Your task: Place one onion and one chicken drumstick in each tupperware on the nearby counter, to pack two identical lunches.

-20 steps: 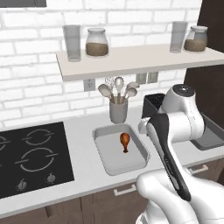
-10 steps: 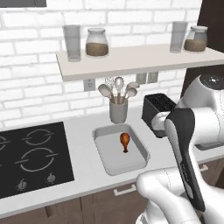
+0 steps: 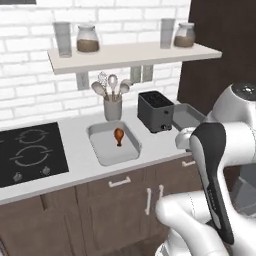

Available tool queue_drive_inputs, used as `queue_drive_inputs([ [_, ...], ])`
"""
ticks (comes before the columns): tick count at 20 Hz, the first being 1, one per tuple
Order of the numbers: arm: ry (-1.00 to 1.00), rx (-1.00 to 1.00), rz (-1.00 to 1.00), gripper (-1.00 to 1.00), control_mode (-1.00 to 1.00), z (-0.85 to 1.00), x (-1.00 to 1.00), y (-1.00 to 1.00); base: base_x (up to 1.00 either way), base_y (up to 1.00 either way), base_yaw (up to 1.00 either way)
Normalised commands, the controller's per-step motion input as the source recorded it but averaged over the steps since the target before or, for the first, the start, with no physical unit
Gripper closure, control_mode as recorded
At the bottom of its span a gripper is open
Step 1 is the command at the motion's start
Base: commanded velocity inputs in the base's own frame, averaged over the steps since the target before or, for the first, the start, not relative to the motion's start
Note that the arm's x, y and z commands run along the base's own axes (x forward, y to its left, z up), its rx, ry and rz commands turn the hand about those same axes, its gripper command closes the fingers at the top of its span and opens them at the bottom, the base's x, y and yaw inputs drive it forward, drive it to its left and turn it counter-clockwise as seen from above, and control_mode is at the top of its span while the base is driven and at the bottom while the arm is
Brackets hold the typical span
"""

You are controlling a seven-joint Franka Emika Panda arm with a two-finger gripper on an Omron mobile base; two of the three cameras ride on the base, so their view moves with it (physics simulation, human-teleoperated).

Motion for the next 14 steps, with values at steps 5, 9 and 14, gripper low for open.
queue_drive_inputs([
  [5,0.0,0.0,0.0,-1.0,1.0,0.0,0.0,0.0,-0.98,-0.41,-0.55],
  [9,0.0,0.0,0.0,-1.0,1.0,0.0,0.0,0.0,-0.51,-0.74,-0.6],
  [14,0.0,0.0,0.0,-1.0,1.0,0.0,0.0,0.0,0.41,-1.0,-0.1],
])
